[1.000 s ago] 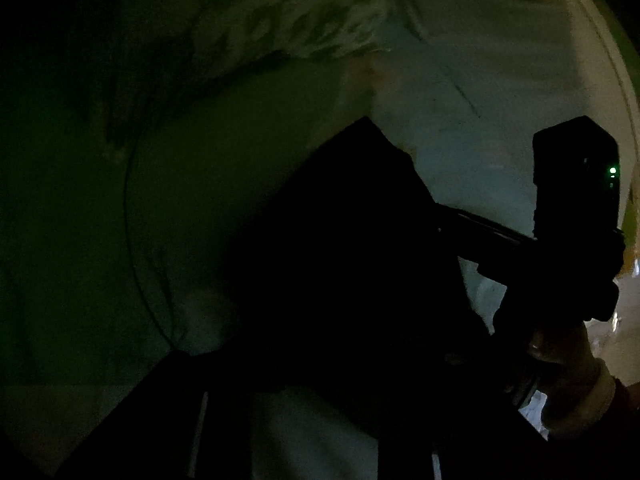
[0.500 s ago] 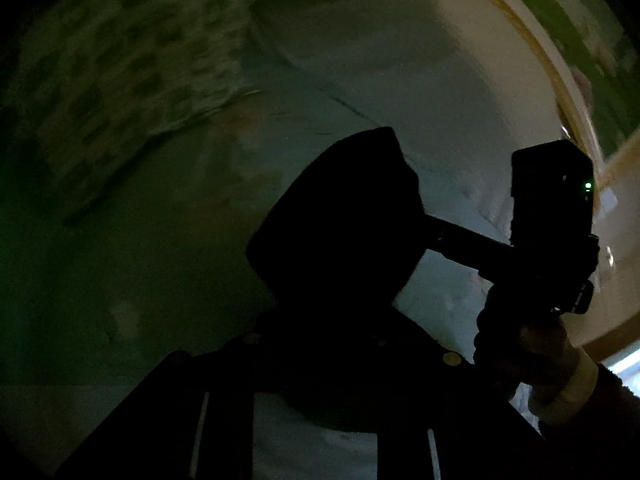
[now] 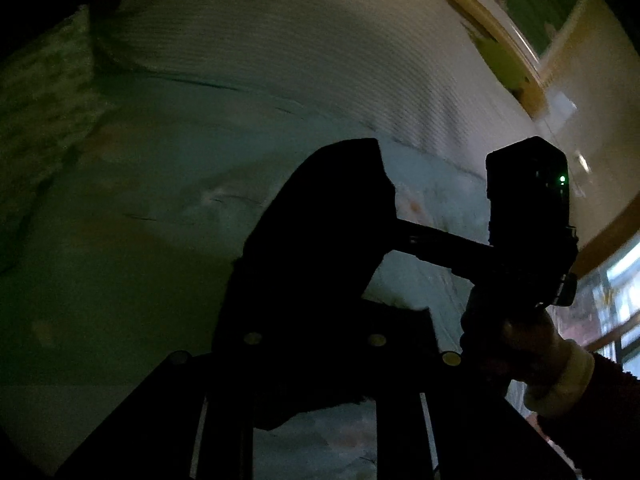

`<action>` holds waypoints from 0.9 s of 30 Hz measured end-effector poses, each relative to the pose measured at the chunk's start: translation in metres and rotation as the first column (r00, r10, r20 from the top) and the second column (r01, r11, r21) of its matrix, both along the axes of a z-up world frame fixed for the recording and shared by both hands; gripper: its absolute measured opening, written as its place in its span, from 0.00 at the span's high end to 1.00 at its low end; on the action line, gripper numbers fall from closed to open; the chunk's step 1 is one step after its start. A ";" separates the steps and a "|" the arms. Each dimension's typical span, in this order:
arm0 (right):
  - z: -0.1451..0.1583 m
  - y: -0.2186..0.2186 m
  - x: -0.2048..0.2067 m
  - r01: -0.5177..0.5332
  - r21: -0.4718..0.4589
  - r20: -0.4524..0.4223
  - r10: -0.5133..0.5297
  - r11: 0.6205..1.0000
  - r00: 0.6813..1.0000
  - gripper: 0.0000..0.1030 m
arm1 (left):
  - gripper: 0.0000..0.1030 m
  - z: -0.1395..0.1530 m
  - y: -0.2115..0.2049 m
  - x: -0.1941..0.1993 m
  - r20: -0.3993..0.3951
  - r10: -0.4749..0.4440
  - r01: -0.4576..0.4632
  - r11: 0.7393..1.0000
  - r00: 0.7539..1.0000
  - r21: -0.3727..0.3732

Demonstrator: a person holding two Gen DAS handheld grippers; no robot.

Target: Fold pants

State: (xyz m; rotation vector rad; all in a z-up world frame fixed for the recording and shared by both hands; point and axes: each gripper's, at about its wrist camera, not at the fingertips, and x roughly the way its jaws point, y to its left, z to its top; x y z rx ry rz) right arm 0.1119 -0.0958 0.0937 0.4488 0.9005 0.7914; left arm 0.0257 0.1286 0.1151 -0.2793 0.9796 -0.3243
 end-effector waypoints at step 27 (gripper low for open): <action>-0.071 -0.119 -0.080 0.307 0.008 -0.101 -0.305 0.952 0.947 0.75 | 0.82 -0.061 -0.159 -0.006 -0.005 -0.317 0.308 0.917 0.948 0.255</action>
